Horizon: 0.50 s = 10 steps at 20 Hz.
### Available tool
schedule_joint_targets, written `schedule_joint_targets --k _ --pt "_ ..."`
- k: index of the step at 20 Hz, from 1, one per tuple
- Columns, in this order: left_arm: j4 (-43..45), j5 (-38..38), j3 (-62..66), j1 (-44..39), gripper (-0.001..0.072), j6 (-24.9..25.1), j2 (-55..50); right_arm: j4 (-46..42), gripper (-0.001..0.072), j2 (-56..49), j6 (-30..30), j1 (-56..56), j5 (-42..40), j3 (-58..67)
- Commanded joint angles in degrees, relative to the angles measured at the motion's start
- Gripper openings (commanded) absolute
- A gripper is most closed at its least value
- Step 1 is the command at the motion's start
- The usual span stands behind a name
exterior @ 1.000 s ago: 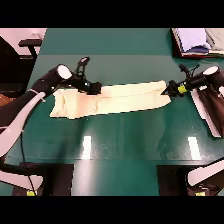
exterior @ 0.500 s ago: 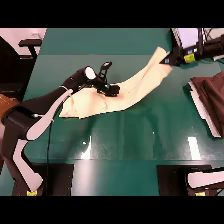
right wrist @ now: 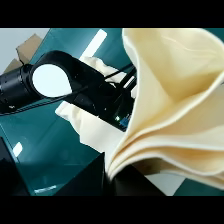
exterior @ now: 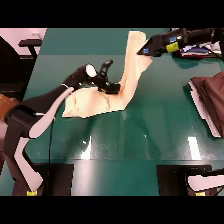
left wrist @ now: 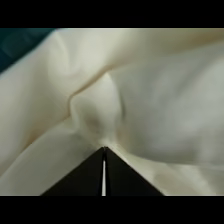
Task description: Fold the shirts.
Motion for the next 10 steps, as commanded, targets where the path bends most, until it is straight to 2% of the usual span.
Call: schedule_joint_targets --k 1,3,6,8,9,10 --pt "1.88 -4.04 1.62 5.68 0.0026 -0.04 5.01 0.26 0.0012 -0.22 0.04 4.81 -3.61 0.44" --pt "3.39 -6.05 2.21 11.74 0.0026 0.46 10.93 1.14 0.0011 -1.66 -0.76 9.05 -6.95 0.44" --pt "7.82 -7.85 2.95 20.13 0.0027 0.61 20.33 9.40 0.0012 -6.99 -6.01 17.35 -13.79 0.48" --pt "10.54 -8.15 2.95 25.05 0.0027 0.61 26.08 10.69 0.0021 -11.82 -7.78 23.04 -19.89 0.52" --pt "11.39 -8.44 2.95 27.17 0.0027 0.59 28.37 10.71 0.0121 -13.90 -8.72 25.16 -21.75 0.52" --pt "12.11 -8.72 2.95 29.14 0.0027 0.61 30.49 10.73 0.0338 -15.67 -9.01 27.04 -23.04 0.52"
